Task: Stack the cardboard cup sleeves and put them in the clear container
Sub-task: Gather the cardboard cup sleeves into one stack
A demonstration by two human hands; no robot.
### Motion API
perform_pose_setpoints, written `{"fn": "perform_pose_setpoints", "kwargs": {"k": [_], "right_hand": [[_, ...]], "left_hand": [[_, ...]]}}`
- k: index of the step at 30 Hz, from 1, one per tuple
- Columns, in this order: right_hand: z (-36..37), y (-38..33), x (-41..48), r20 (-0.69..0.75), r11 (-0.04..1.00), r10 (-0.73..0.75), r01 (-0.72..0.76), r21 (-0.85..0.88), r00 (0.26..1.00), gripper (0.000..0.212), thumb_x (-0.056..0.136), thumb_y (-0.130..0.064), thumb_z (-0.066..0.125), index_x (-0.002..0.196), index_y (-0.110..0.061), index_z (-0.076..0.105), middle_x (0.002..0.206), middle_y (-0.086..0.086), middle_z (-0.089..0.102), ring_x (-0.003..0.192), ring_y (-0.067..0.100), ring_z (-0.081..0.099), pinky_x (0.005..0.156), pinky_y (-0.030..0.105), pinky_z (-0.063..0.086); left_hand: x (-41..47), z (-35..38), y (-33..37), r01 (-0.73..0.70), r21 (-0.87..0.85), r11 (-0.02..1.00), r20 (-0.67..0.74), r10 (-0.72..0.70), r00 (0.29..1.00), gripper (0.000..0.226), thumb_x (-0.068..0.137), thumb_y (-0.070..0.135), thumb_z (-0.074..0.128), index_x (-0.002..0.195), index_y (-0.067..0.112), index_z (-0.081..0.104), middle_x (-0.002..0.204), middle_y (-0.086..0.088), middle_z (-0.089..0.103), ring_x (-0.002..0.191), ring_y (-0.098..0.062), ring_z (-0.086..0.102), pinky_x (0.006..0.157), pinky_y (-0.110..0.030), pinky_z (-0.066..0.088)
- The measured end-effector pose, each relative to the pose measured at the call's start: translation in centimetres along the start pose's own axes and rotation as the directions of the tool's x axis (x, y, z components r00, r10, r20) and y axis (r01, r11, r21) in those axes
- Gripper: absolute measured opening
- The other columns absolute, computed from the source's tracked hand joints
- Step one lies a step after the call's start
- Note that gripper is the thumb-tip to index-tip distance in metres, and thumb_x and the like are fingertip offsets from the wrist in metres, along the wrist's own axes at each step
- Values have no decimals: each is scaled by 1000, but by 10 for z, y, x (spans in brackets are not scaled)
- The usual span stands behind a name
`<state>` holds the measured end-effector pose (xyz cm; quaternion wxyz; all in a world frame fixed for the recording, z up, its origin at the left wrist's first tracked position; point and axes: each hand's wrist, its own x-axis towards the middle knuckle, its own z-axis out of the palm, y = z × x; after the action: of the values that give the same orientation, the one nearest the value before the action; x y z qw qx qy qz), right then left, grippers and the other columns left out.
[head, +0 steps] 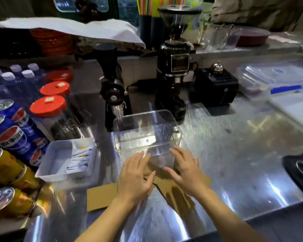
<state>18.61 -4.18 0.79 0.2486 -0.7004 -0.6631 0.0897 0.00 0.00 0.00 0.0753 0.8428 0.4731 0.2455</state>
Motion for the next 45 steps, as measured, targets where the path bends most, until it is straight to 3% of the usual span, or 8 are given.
{"fn": "perform_pose_setpoints", "kwargs": {"k": [6,15,22,28,31,34,37,45], "right_hand": [[27,14,-41,170,980,197,-190,-57,966,69,75,-61,54,131,-25,40,131,-1,48,122,17,41,95,33,28],[30,10,-44,284,932,359,-323,-166,889,67,62,-57,68,112,-20,45,115,0,51,108,21,44,88,34,34],[2,9,-25,441,947,232,-305,101,867,22,80,-15,61,71,-24,43,73,-6,49,73,17,48,60,27,36],[-24,-7,-9,467,978,17,-111,176,884,6,79,-14,61,80,-17,56,73,-7,53,64,6,45,57,22,34],[-30,-10,-7,392,919,88,-227,324,916,14,77,-17,68,74,-24,55,72,-9,56,67,5,51,58,12,39],[-28,-13,-10,376,775,176,-364,516,910,16,76,-17,71,72,-21,57,71,-6,58,68,8,54,64,20,44],[-22,-14,-14,381,699,188,-396,595,905,16,75,-16,72,70,-22,58,69,-7,59,67,7,55,64,19,45],[-3,-14,-21,461,703,132,-411,581,877,17,78,-19,69,63,-25,64,67,-6,66,62,7,59,59,15,46]], "left_hand": [[-25,30,-6,-2,58,998,221,-11,975,50,80,41,56,123,15,57,124,-8,63,116,-27,57,102,-41,40],[-29,35,-9,-81,127,989,250,47,967,45,84,42,49,120,15,56,122,-4,62,114,-23,56,97,-37,43],[-13,20,6,76,-287,955,301,14,954,45,85,42,52,127,24,49,124,5,57,116,-13,49,100,-29,35],[-3,8,24,195,-520,832,413,45,910,36,76,39,66,109,32,54,105,6,64,97,-12,59,84,-29,50],[-4,9,21,390,-686,614,428,-92,899,33,73,22,74,99,31,55,100,6,65,94,-7,62,81,-19,50],[-5,10,17,503,-803,320,450,-230,863,23,71,10,77,85,17,60,82,-1,69,81,-19,63,76,-31,51],[-7,9,20,514,-824,237,466,-233,854,18,71,19,76,80,12,62,66,6,67,71,-15,62,67,-27,50],[-7,3,30,586,-795,-159,606,-235,760,29,84,17,58,107,-1,57,92,-16,74,81,-32,70,62,-40,58]]}}
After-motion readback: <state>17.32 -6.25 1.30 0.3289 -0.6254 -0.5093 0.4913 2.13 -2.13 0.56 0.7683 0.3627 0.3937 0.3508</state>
